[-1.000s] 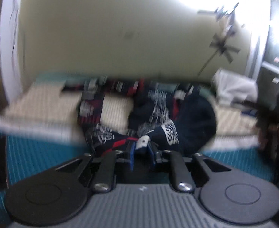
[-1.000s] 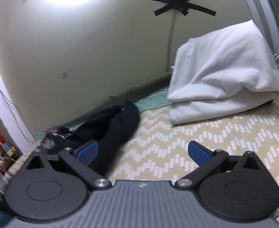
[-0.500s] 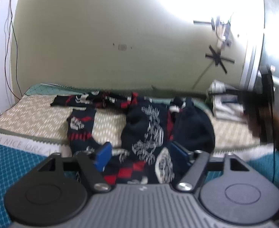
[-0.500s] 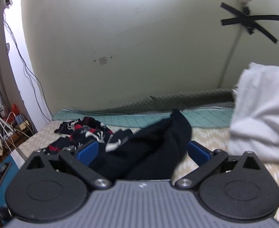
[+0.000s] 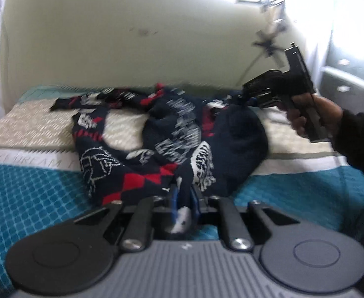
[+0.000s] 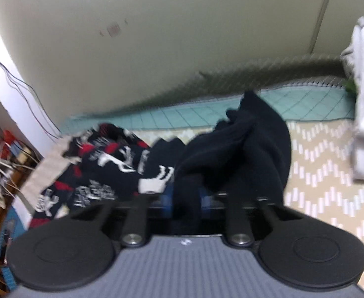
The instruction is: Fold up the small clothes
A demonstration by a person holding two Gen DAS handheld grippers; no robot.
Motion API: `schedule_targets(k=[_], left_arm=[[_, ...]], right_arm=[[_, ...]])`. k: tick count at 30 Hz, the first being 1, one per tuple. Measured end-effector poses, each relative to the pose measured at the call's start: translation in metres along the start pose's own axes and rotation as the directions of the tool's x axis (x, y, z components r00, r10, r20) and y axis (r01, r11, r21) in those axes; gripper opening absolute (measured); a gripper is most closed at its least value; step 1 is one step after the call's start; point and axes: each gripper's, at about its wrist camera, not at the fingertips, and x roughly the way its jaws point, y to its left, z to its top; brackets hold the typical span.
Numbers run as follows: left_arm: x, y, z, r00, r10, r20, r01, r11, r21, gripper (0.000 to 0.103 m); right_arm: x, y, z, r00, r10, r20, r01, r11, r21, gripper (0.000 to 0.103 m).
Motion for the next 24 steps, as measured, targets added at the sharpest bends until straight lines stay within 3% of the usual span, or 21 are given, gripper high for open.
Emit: schedule_targets(k=[4, 6, 7, 8, 10, 12, 13, 16, 18, 20, 21, 24], left_arm=[[-0.040, 0.013, -0.012, 0.984, -0.172, 0.045, 0.171, 0.985, 0.011, 0.013], [-0.062, 0.026, -0.017, 0.977, -0.183, 0.105, 0.187, 0.982, -0.026, 0.027], [-0.070, 0.035, -0.017, 0.979, -0.141, 0.145, 0.152, 0.986, -0.069, 0.056], [-0.075, 0.046, -0.016, 0.979, -0.098, 0.180, 0.122, 0.984, -0.129, 0.075], [-0.074, 0.065, -0.010, 0.977, -0.068, 0.203, 0.113, 0.969, -0.221, 0.079], [-0.057, 0.078, 0.002, 0.987, -0.019, 0.159, 0.066, 0.953, -0.295, 0.088], [-0.044, 0.083, 0.008, 0.994, 0.014, 0.111, 0.023, 0.945, -0.326, 0.089], [-0.013, 0.093, 0.009, 1.000, 0.019, 0.022, -0.009, 0.924, -0.382, 0.088], [0.002, 0.097, 0.003, 1.000, 0.008, -0.020, -0.016, 0.906, -0.423, 0.077], [0.014, 0.096, -0.003, 0.999, -0.027, -0.041, 0.006, 0.894, -0.449, 0.025], [0.018, 0.096, -0.006, 0.998, -0.051, -0.048, 0.023, 0.886, -0.463, 0.014], [0.016, 0.091, -0.010, 0.999, -0.047, -0.022, 0.031, 0.884, -0.467, 0.009]], right_arm=[[-0.071, -0.003, -0.012, 0.997, 0.050, 0.063, -0.044, 0.995, -0.092, 0.009], [-0.101, -0.009, -0.023, 0.998, 0.046, 0.040, -0.040, 0.988, -0.152, 0.010], [-0.113, -0.014, -0.030, 0.998, 0.066, -0.002, -0.065, 0.983, -0.171, 0.010], [-0.124, -0.020, -0.036, 0.996, 0.080, -0.035, -0.085, 0.980, -0.178, 0.012], [-0.139, -0.027, -0.043, 0.997, 0.050, -0.057, -0.060, 0.978, -0.200, 0.024], [-0.146, -0.026, -0.042, 0.999, -0.035, -0.008, 0.032, 0.973, -0.229, 0.062], [-0.149, -0.019, -0.041, 0.997, -0.063, 0.049, 0.073, 0.967, -0.242, 0.067], [-0.149, 0.009, -0.037, 0.995, 0.013, 0.103, 0.019, 0.954, -0.299, 0.075], [-0.146, 0.035, -0.042, 0.989, 0.099, 0.108, -0.053, 0.928, -0.369, 0.083], [-0.133, 0.066, -0.049, 0.979, 0.194, 0.067, -0.147, 0.890, -0.431, 0.083], [-0.123, 0.082, -0.052, 0.972, 0.234, 0.030, -0.197, 0.875, -0.442, 0.082], [-0.084, 0.126, -0.062, 0.926, 0.363, -0.099, -0.367, 0.814, -0.450, 0.075]])
